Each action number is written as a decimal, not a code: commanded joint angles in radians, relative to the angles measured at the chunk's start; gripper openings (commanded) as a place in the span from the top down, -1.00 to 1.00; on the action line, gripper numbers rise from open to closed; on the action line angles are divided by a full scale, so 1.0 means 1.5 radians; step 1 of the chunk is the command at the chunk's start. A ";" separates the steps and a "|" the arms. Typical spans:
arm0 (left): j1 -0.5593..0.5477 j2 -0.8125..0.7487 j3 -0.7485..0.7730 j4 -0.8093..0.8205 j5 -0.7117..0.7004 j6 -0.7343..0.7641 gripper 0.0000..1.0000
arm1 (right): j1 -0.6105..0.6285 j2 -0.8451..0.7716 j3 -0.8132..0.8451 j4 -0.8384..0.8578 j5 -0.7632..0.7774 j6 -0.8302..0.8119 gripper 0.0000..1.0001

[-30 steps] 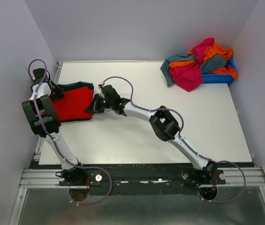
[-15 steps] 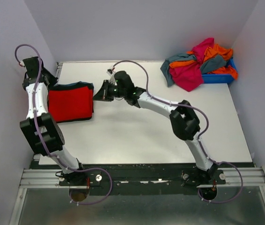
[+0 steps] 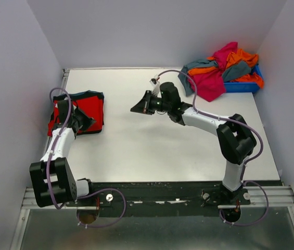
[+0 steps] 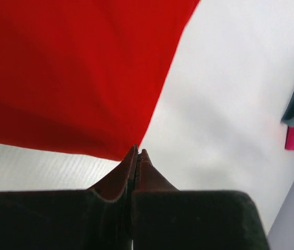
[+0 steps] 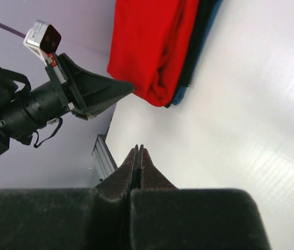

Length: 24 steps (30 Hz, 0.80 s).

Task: Fold and stack the t-shirts
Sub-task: Put the neatly folded tshirt into the corner of the board with both arms

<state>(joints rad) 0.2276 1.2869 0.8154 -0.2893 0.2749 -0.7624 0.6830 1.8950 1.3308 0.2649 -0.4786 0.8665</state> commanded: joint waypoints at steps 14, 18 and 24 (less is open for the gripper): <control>-0.049 0.101 -0.047 0.125 -0.020 -0.016 1.00 | -0.020 -0.035 -0.065 0.053 -0.036 -0.016 0.99; -0.051 0.126 -0.036 0.134 0.005 -0.015 1.00 | -0.022 -0.031 -0.065 0.054 -0.035 -0.027 0.99; -0.125 0.059 0.038 0.058 -0.058 0.018 1.00 | -0.044 -0.069 -0.085 0.031 -0.018 -0.061 0.99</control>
<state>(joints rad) 0.1326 1.4548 0.7807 -0.1410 0.2554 -0.7845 0.6434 1.8648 1.2400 0.3126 -0.5117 0.8299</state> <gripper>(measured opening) 0.006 0.009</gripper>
